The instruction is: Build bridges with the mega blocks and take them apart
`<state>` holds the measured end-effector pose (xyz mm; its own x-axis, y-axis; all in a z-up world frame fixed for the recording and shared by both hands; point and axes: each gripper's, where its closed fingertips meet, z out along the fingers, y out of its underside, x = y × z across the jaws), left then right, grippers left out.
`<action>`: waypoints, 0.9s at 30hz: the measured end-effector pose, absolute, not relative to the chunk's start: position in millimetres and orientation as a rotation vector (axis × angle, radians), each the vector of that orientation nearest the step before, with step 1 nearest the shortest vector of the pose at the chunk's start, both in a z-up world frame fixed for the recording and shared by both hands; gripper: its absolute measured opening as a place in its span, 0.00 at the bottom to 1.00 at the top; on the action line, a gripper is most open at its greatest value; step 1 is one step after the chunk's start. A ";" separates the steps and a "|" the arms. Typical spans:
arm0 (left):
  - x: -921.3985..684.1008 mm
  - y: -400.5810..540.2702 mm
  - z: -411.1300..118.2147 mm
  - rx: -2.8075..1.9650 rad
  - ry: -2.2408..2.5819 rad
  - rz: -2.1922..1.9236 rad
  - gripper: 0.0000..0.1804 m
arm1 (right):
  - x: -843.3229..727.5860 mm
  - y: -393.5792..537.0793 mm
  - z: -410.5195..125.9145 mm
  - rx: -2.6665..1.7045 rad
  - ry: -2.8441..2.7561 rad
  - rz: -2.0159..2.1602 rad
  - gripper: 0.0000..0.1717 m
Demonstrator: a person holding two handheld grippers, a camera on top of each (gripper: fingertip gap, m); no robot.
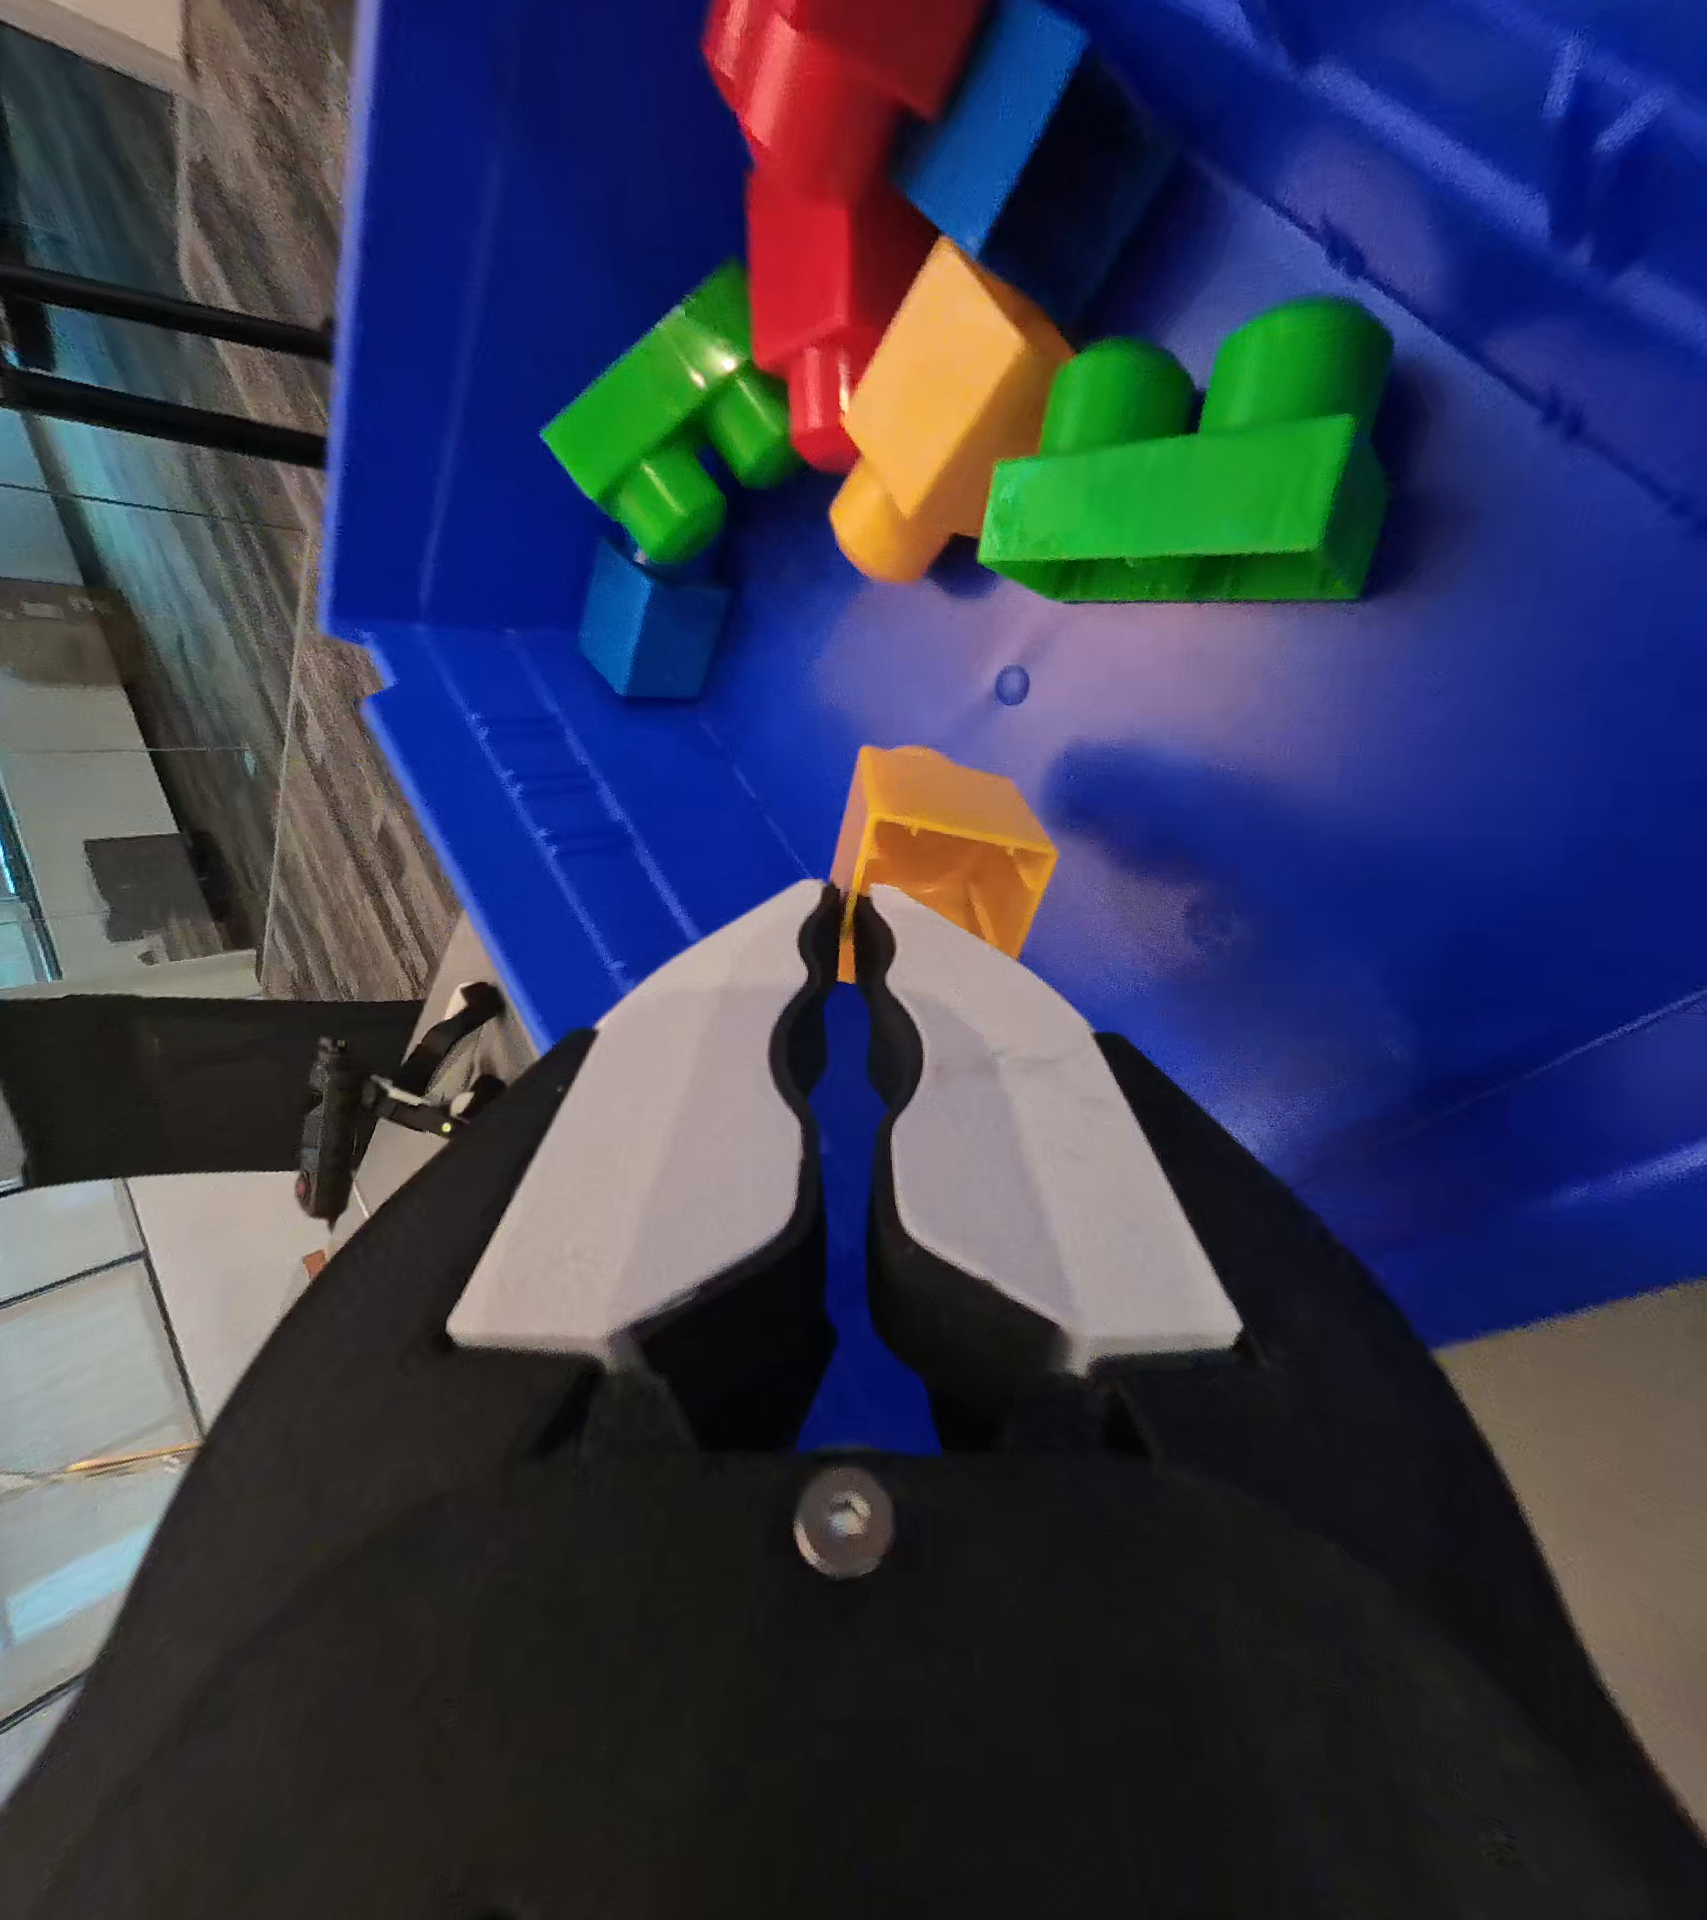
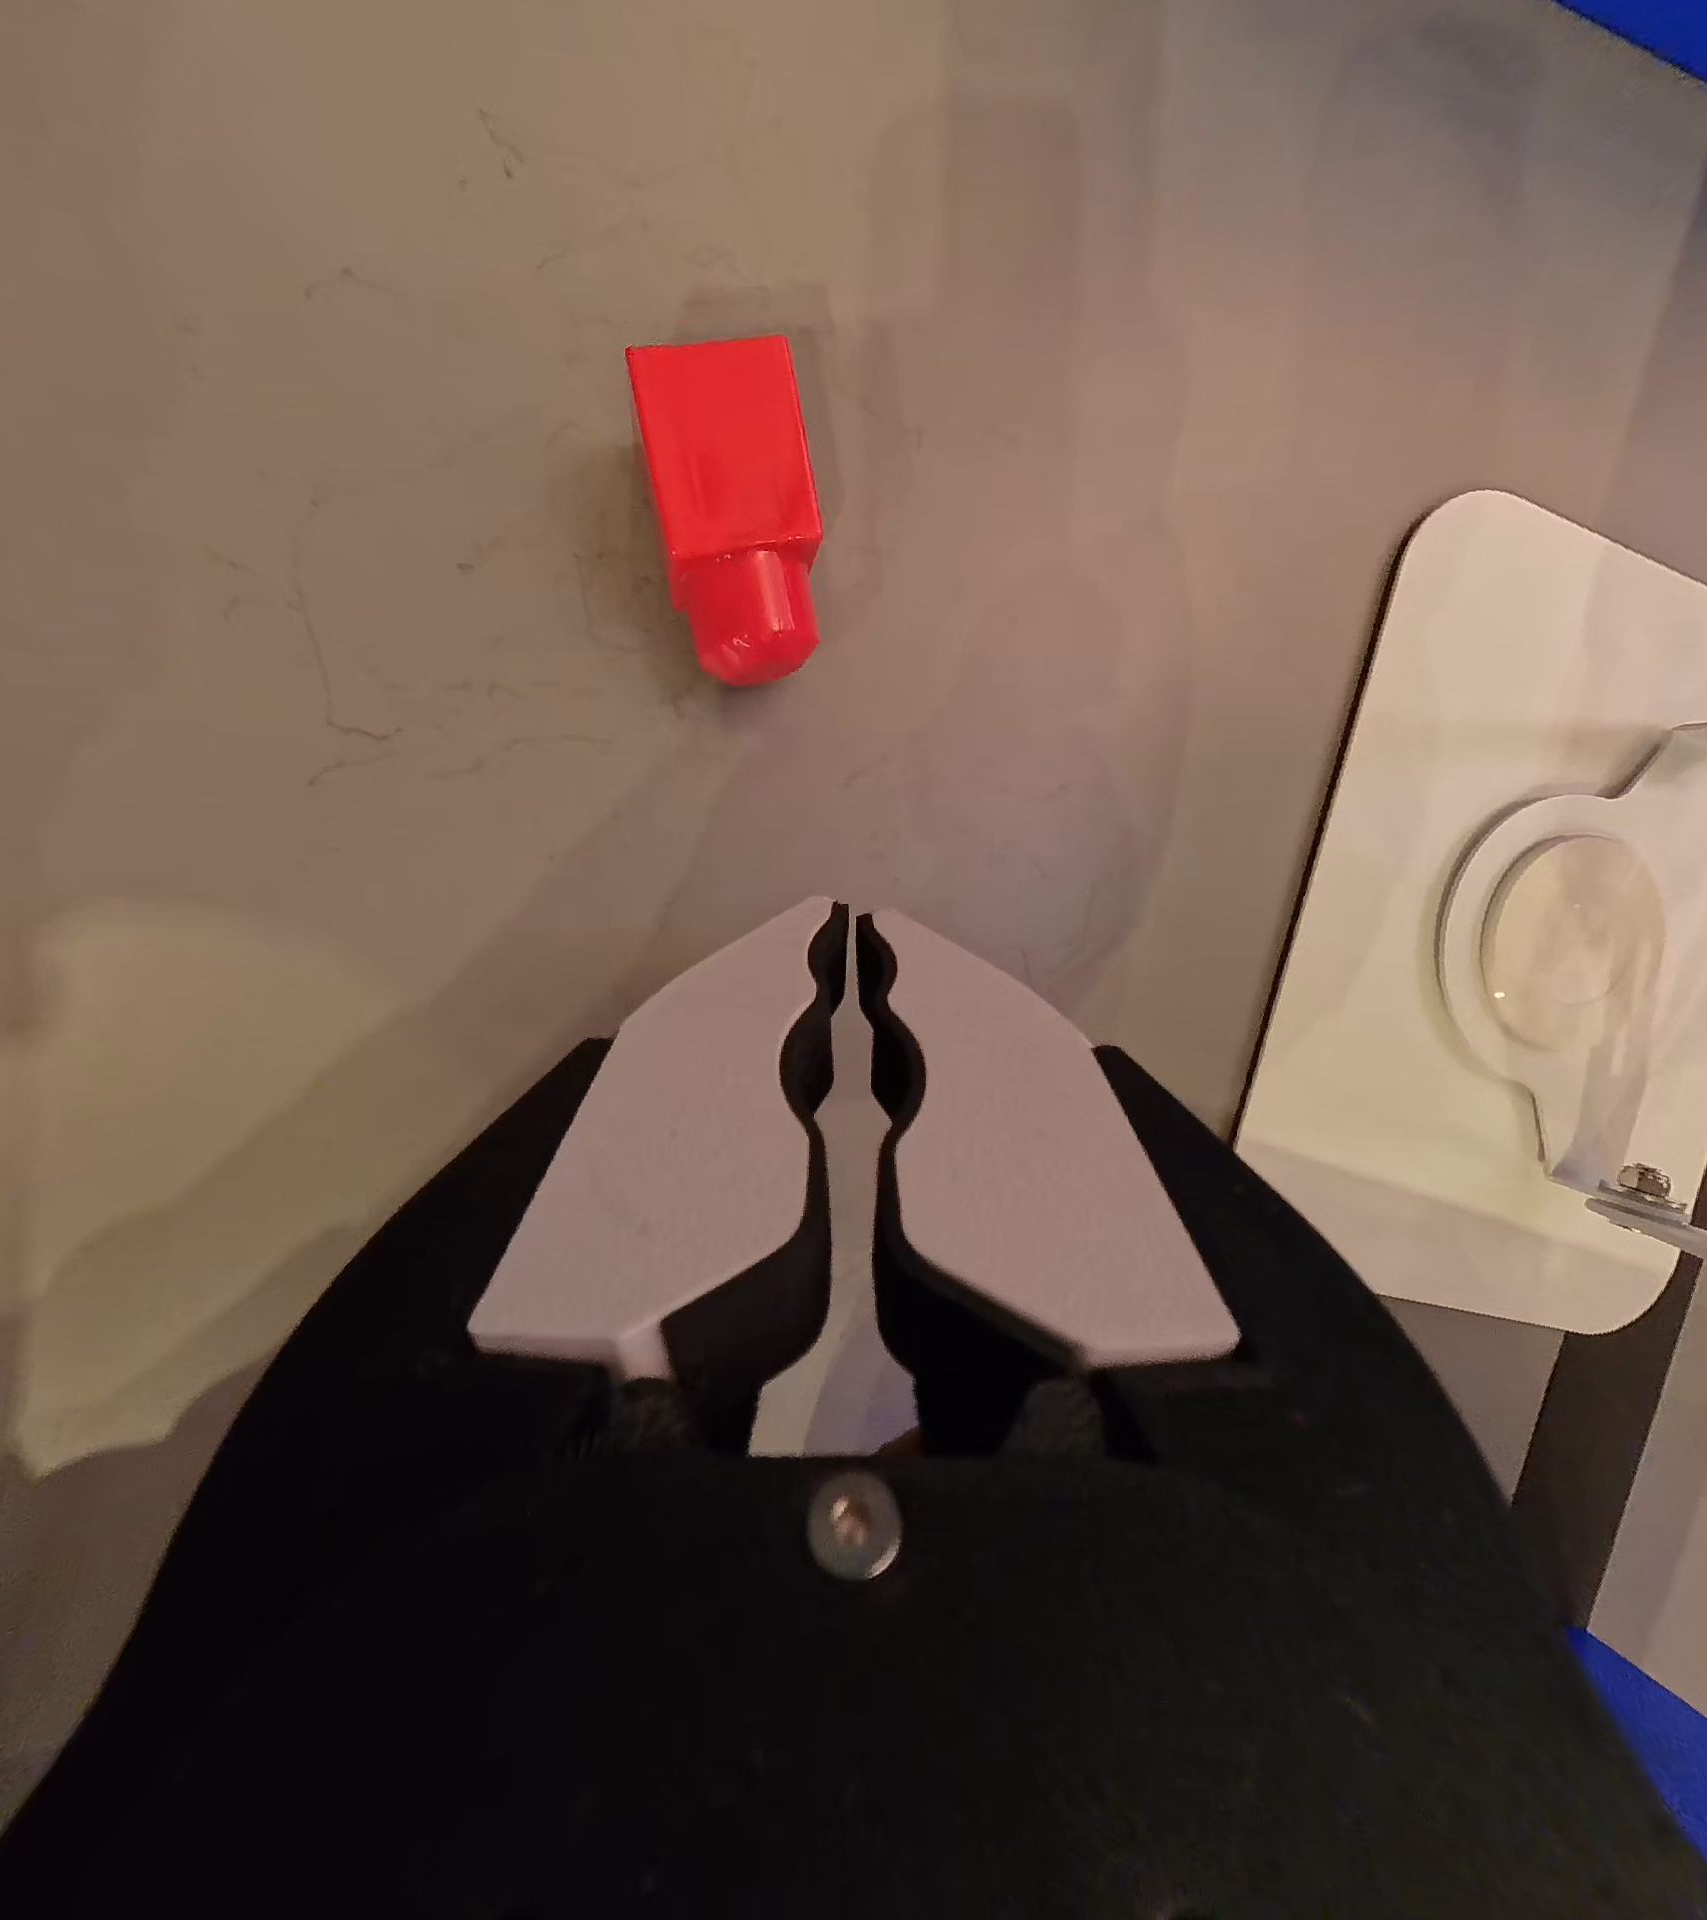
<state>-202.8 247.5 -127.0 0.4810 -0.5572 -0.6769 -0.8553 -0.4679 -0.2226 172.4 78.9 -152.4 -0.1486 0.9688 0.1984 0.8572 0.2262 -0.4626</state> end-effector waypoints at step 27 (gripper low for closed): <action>61.9 94.1 -165.6 -1.903 1.405 -0.507 0.01 | 173.1 75.8 -149.9 -1.658 -2.067 0.325 0.01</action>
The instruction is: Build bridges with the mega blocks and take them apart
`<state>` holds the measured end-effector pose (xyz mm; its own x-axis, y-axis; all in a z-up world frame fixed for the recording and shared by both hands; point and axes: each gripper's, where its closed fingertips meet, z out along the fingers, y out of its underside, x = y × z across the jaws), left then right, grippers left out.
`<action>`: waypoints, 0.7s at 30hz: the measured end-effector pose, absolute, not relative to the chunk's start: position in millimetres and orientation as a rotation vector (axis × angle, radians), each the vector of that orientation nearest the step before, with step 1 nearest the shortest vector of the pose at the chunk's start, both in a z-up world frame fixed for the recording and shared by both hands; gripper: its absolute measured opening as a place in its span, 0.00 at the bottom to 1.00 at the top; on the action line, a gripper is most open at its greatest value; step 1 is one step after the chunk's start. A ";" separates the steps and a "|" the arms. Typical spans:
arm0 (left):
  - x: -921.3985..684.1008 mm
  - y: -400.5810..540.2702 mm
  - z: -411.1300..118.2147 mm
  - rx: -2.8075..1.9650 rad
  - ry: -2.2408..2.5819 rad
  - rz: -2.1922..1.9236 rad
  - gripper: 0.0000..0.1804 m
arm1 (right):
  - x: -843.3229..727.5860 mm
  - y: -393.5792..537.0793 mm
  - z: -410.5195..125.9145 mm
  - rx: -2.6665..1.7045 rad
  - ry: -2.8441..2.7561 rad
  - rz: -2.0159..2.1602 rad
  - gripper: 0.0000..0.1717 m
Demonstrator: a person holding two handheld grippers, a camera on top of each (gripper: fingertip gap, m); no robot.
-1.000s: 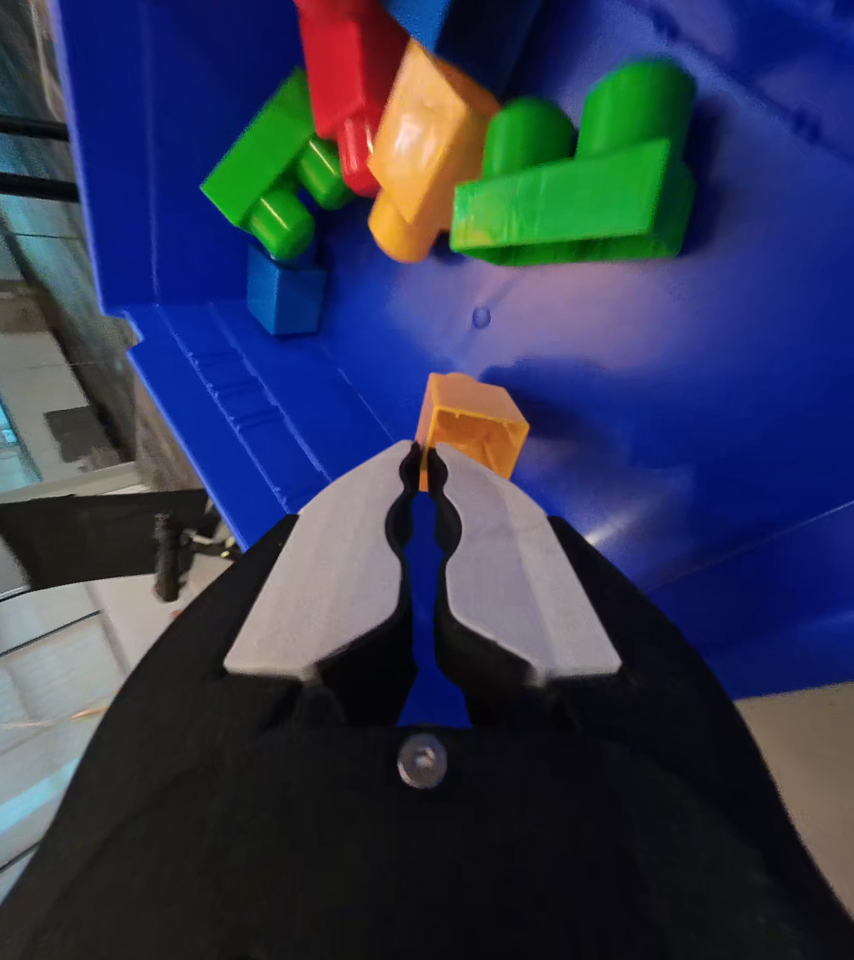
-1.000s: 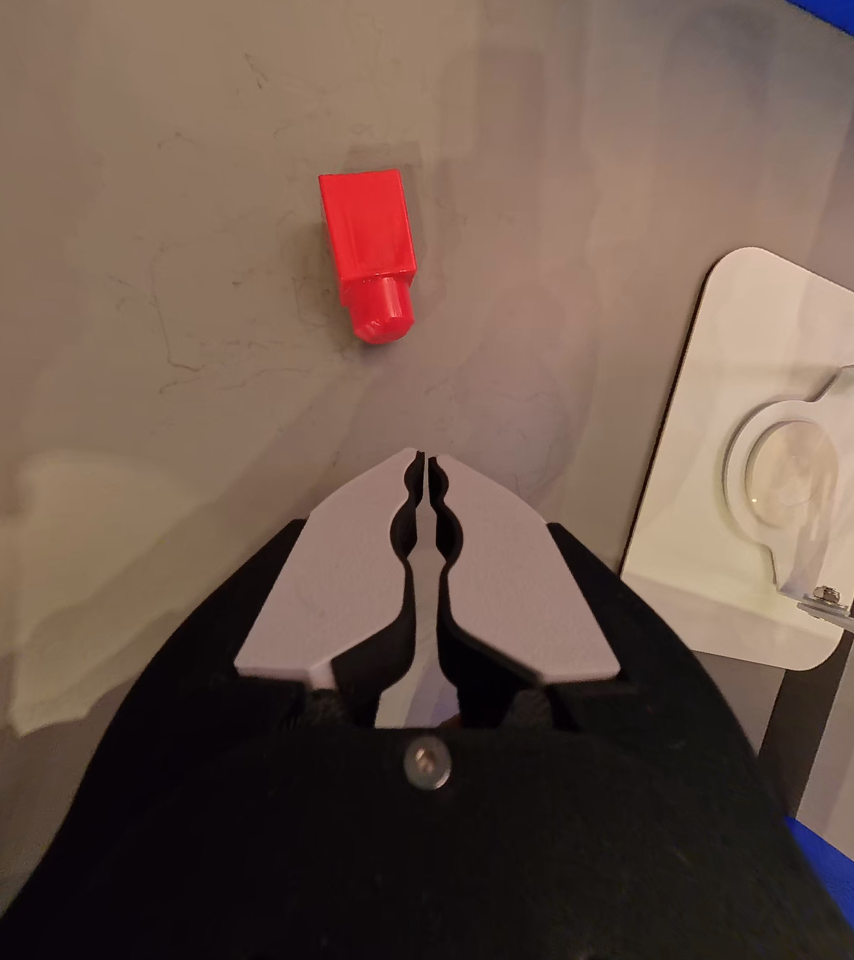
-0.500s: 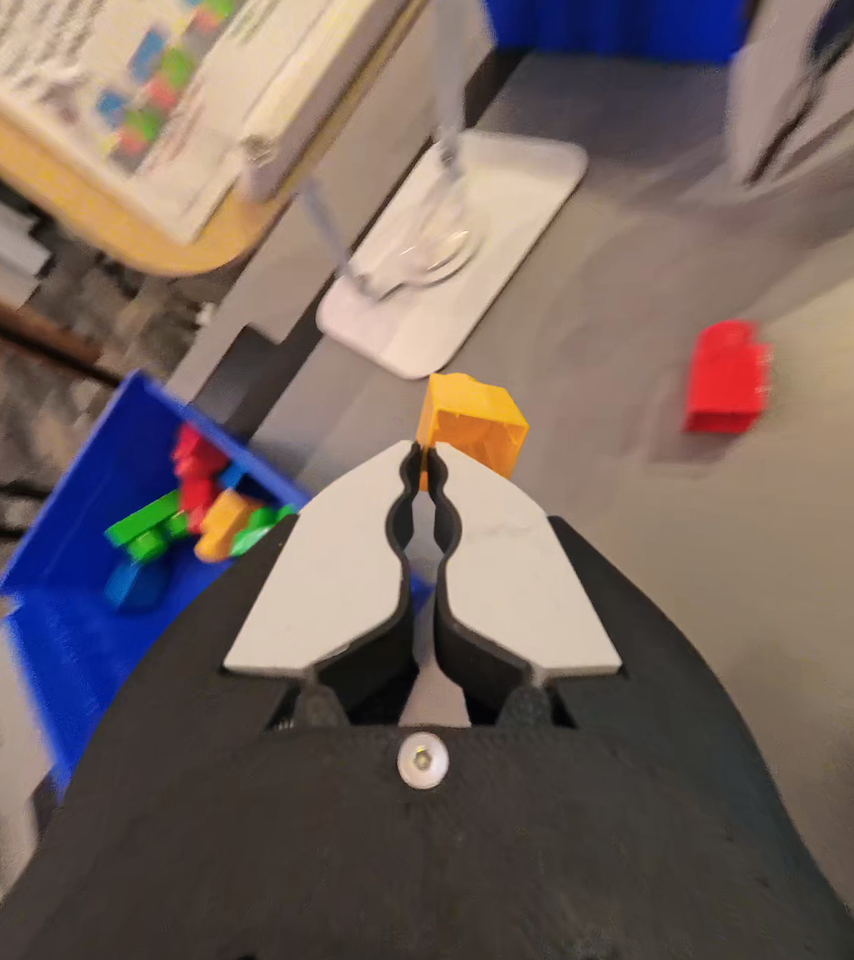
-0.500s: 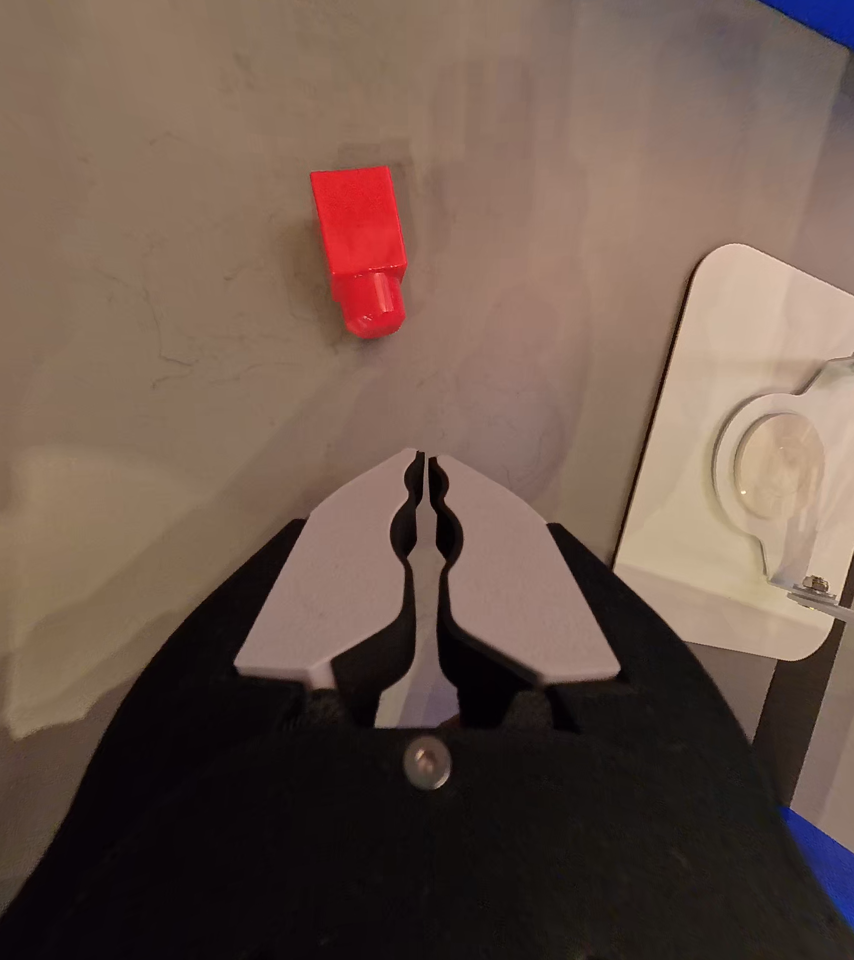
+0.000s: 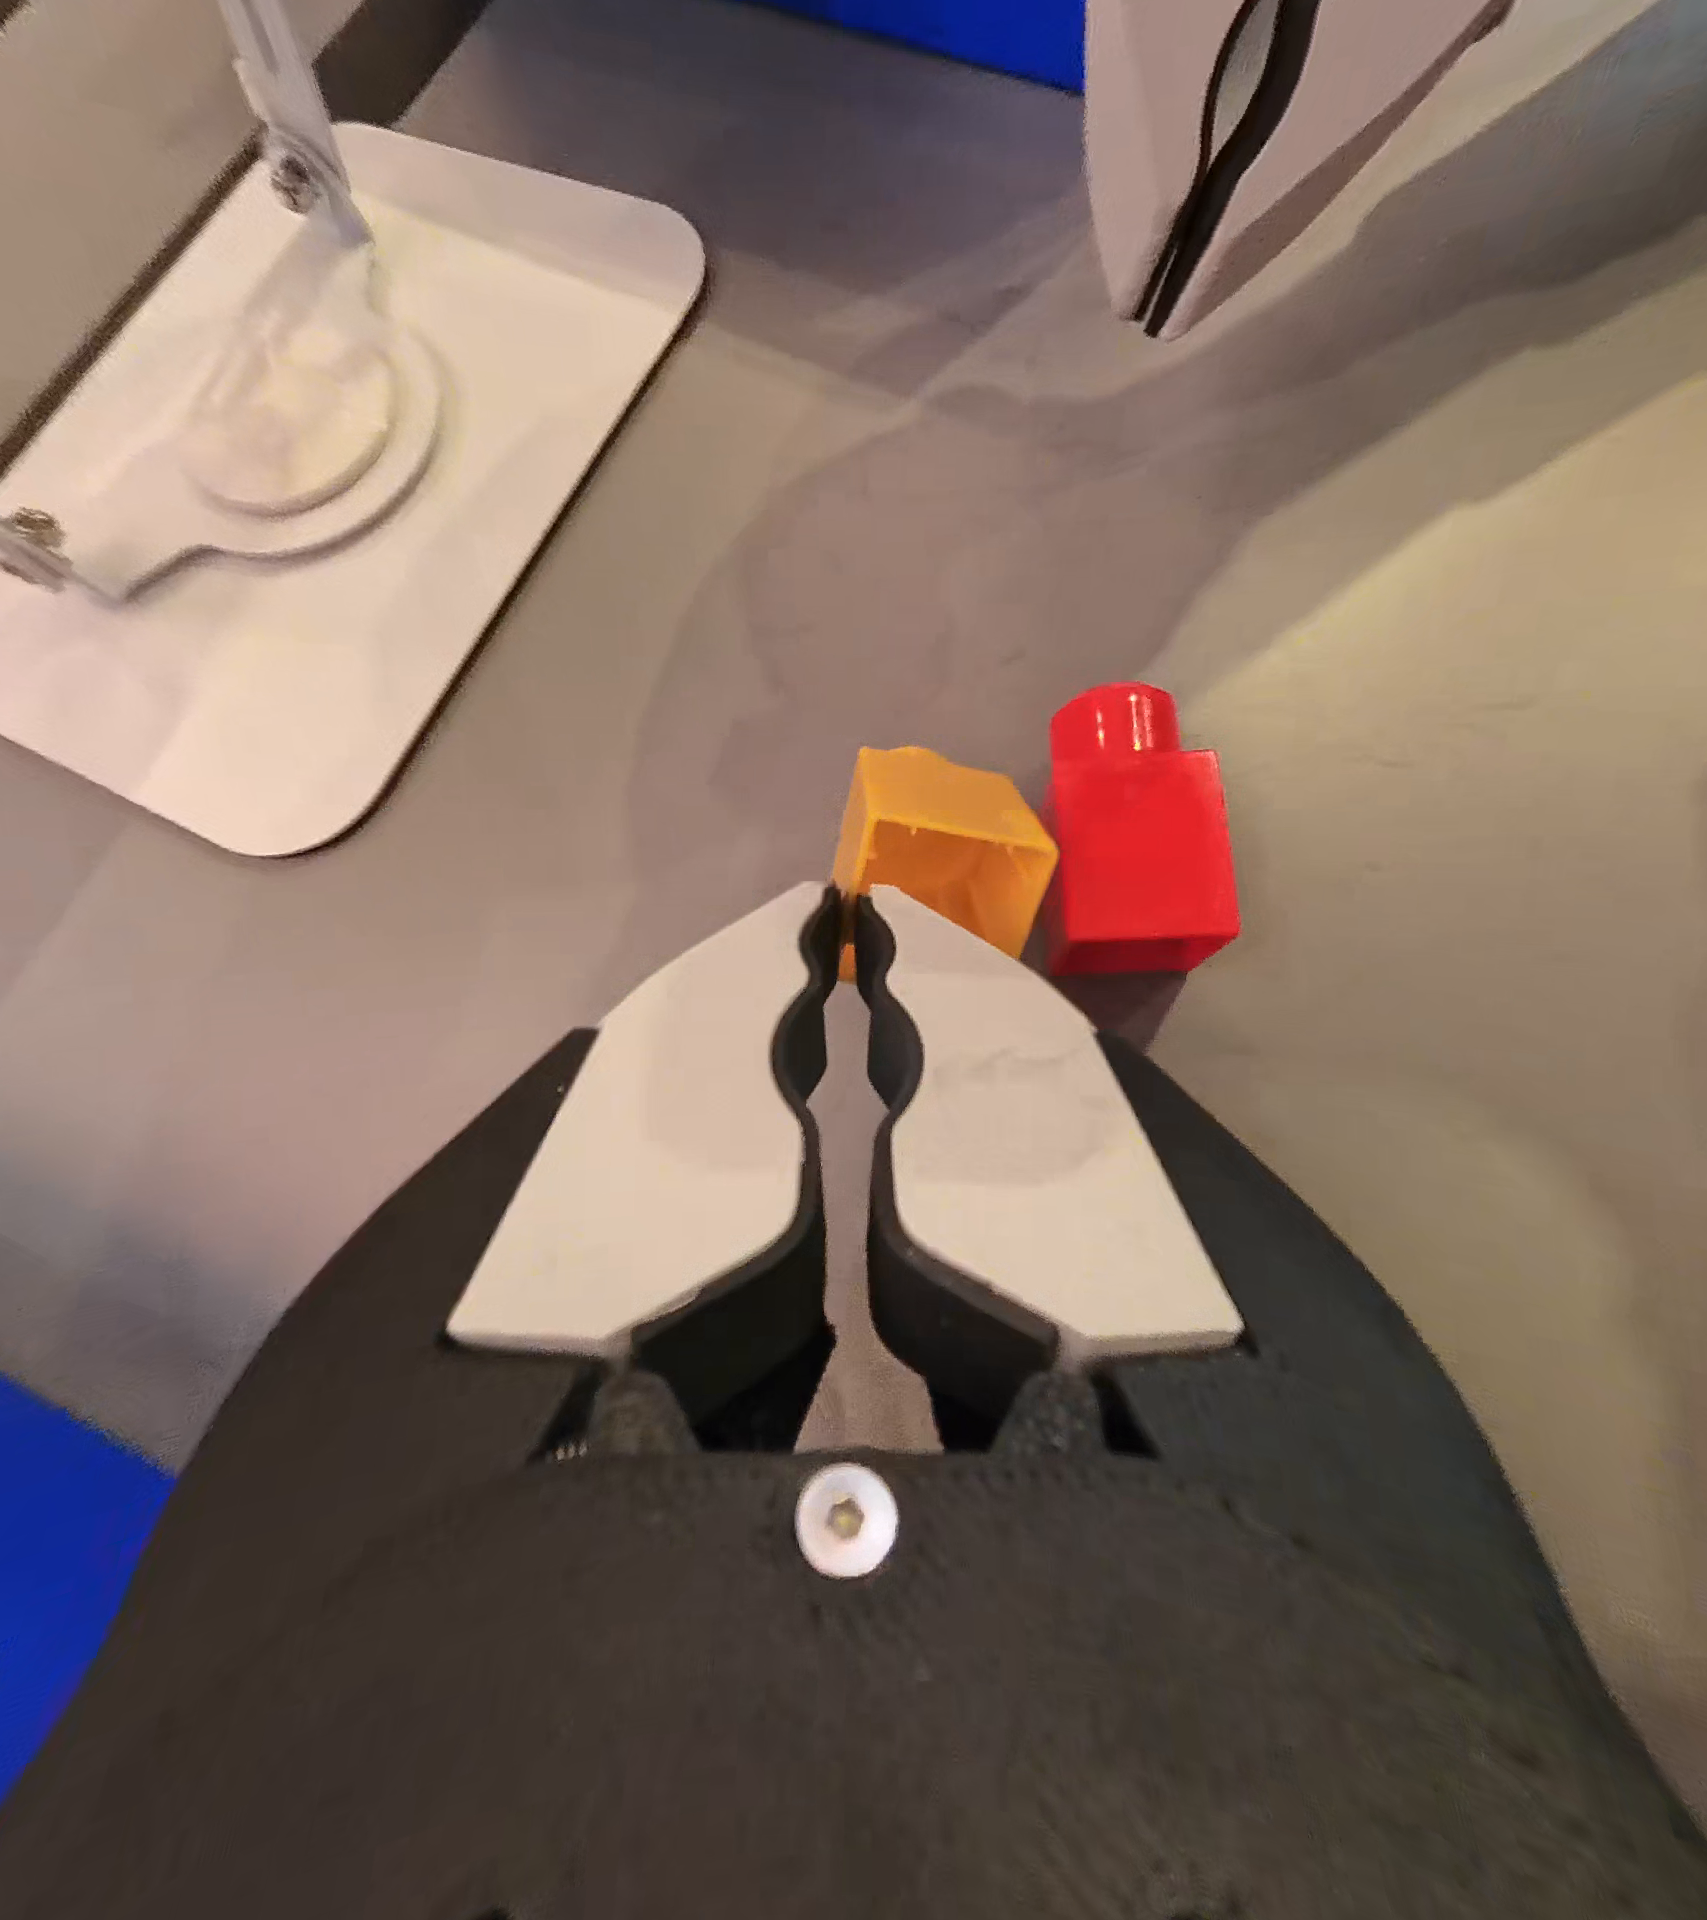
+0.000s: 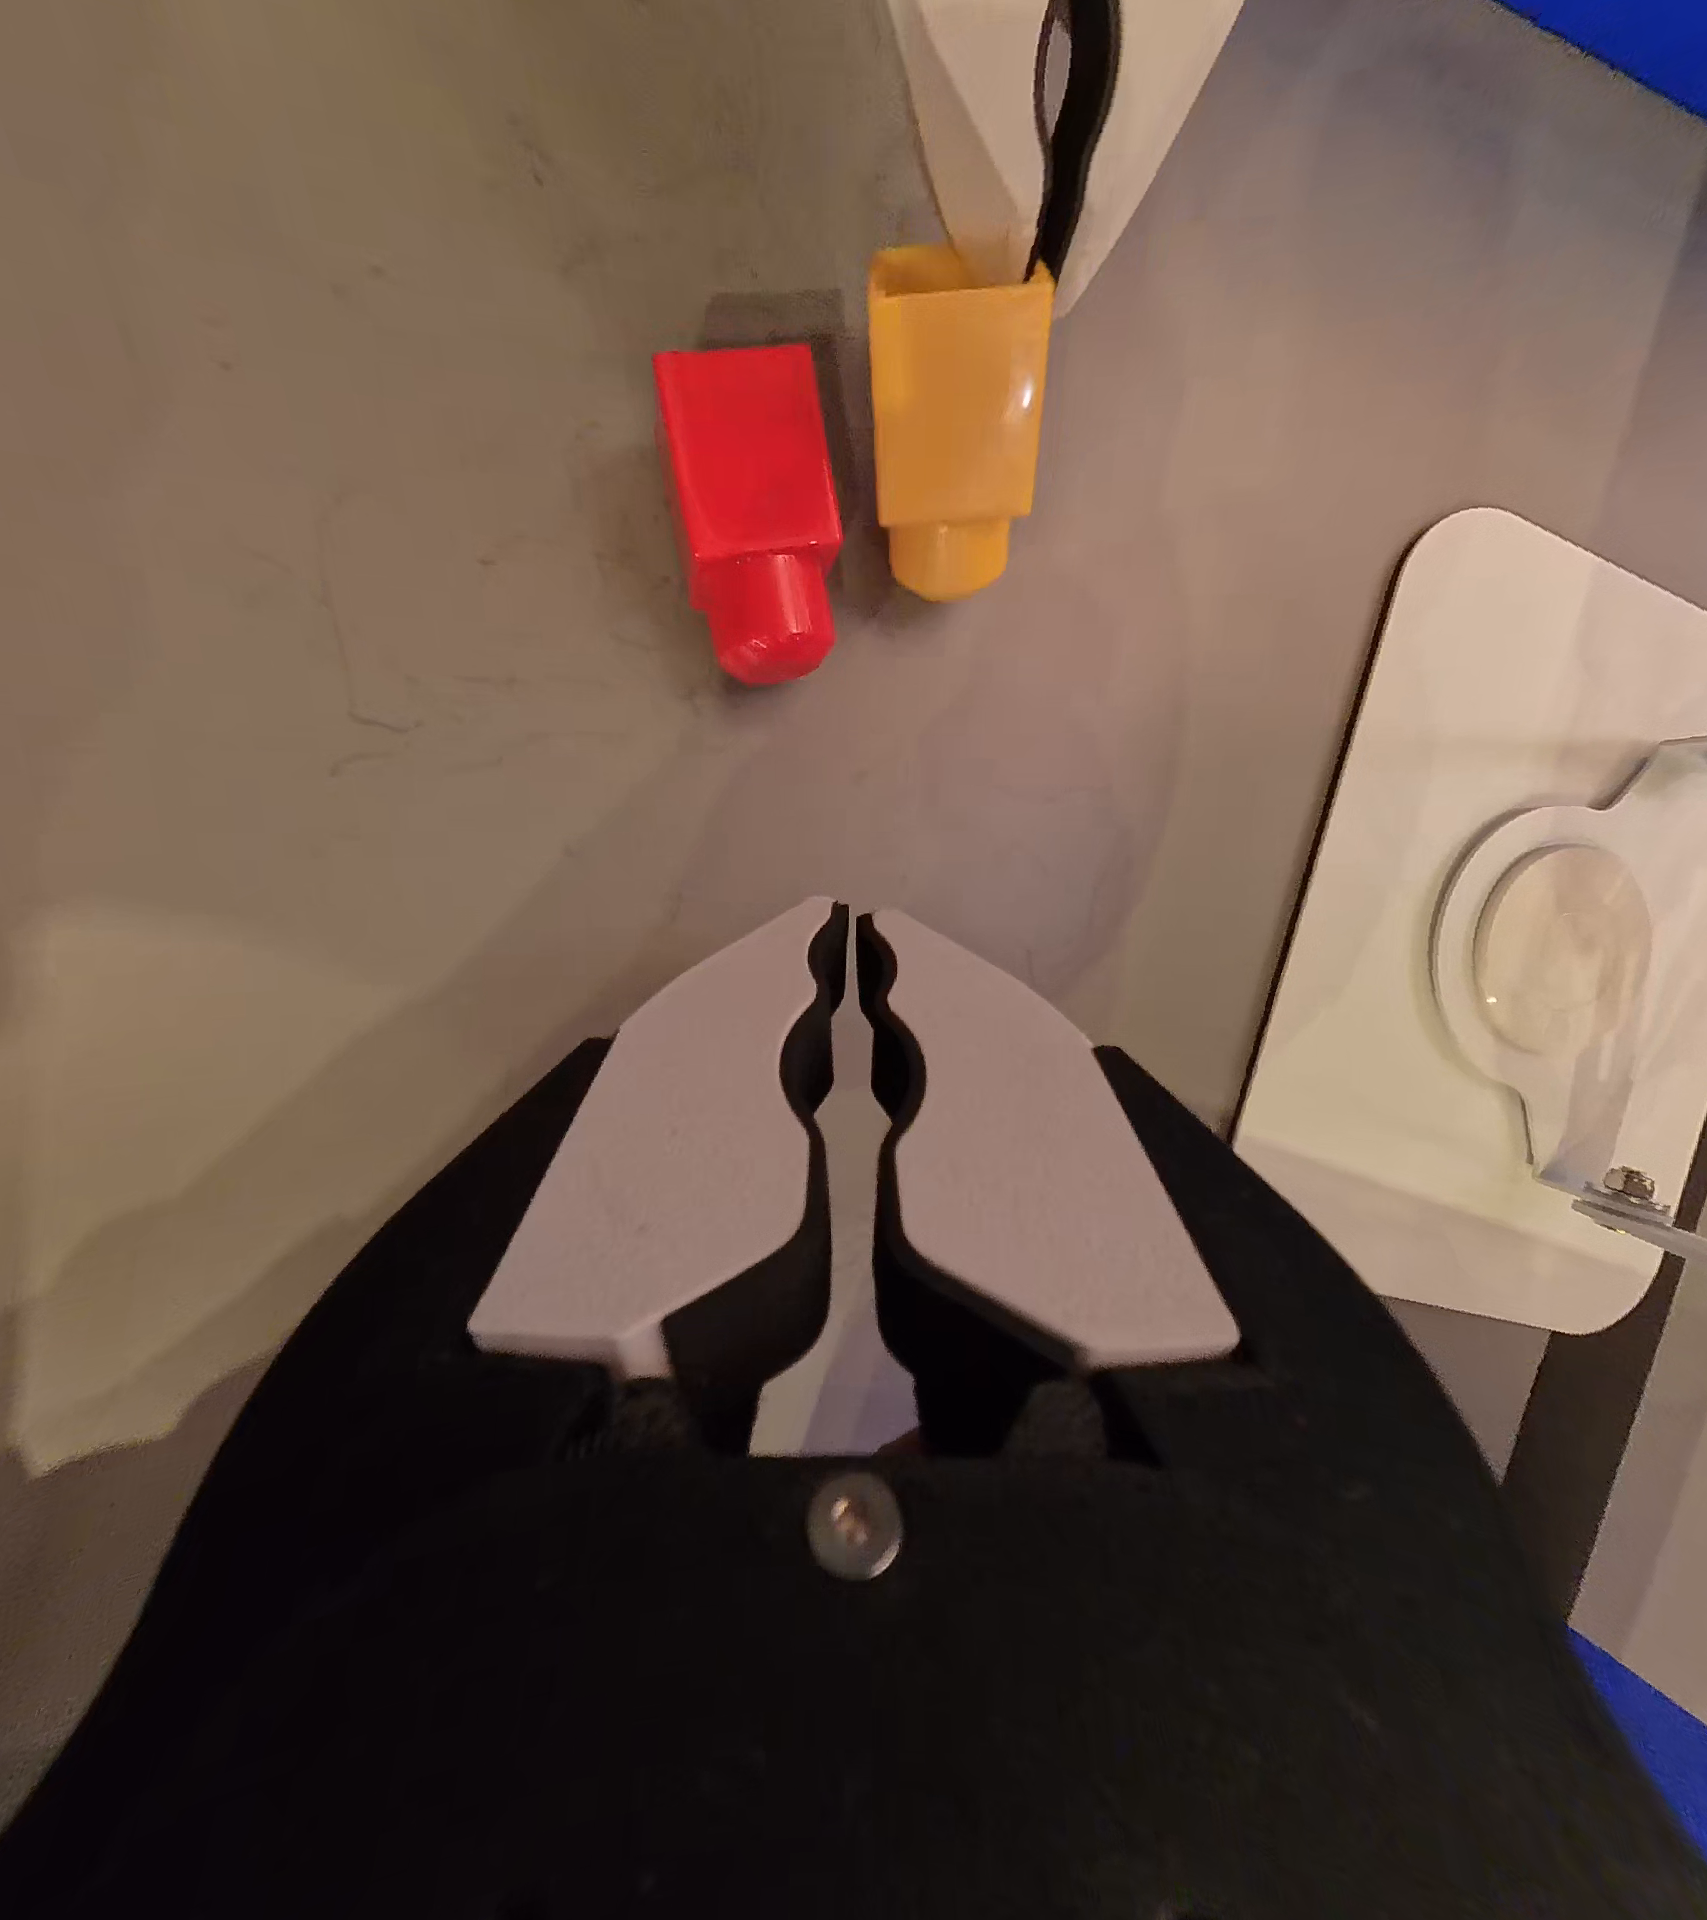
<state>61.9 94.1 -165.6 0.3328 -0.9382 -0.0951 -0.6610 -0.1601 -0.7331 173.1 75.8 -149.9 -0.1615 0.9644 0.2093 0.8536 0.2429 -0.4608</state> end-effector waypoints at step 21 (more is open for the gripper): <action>-14.6 105.7 -81.7 -1.690 1.217 -0.093 0.09 | 146.4 107.1 -145.7 -1.596 -1.787 0.135 0.00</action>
